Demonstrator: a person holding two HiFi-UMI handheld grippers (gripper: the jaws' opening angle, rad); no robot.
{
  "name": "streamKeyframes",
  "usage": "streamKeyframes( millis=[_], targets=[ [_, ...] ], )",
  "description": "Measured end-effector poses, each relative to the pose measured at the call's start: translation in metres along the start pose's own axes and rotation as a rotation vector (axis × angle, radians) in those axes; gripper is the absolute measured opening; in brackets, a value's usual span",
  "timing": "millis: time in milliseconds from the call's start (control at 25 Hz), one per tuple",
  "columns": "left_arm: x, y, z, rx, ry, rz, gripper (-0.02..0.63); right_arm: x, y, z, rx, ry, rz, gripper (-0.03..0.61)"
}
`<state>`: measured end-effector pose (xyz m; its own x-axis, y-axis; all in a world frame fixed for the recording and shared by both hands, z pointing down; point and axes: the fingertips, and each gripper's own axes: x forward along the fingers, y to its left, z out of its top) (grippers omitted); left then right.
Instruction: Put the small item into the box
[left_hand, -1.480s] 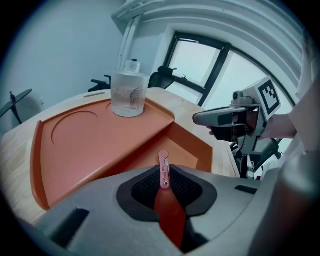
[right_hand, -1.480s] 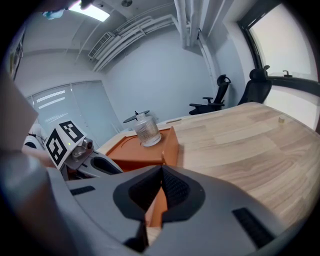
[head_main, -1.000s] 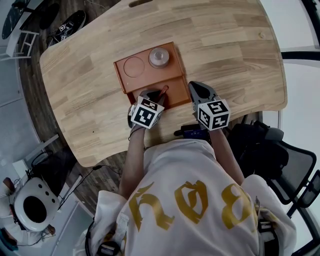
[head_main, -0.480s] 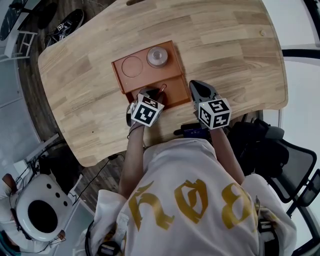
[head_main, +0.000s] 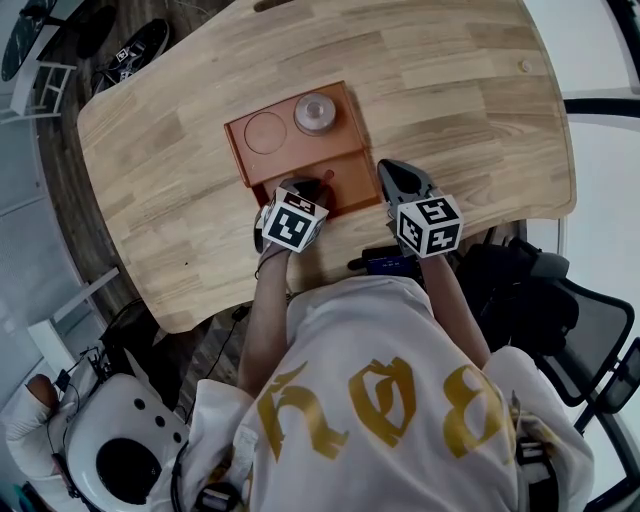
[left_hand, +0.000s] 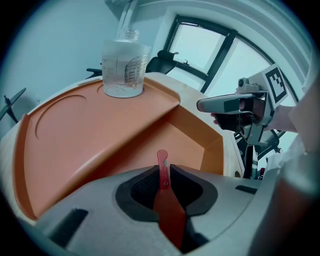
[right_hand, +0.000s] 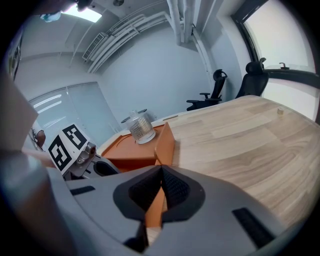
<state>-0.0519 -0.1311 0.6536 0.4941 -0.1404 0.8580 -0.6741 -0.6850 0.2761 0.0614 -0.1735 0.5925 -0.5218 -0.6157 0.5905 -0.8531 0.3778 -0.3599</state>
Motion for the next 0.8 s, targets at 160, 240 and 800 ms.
streamKeyframes(
  millis=[160,240,800],
  targets=[
    [-0.002,0.0,0.003,-0.001,-0.013,0.007,0.062,-0.001,0.0,0.001,0.001,-0.007,-0.002,0.012],
    [-0.005,0.002,0.005,-0.014,-0.033,0.012,0.061,-0.003,0.0,0.001,0.002,-0.01,-0.003,0.012],
    [-0.04,0.008,0.028,-0.173,-0.232,0.021,0.018,-0.011,0.012,0.015,-0.028,-0.044,0.008,0.012]
  ],
)
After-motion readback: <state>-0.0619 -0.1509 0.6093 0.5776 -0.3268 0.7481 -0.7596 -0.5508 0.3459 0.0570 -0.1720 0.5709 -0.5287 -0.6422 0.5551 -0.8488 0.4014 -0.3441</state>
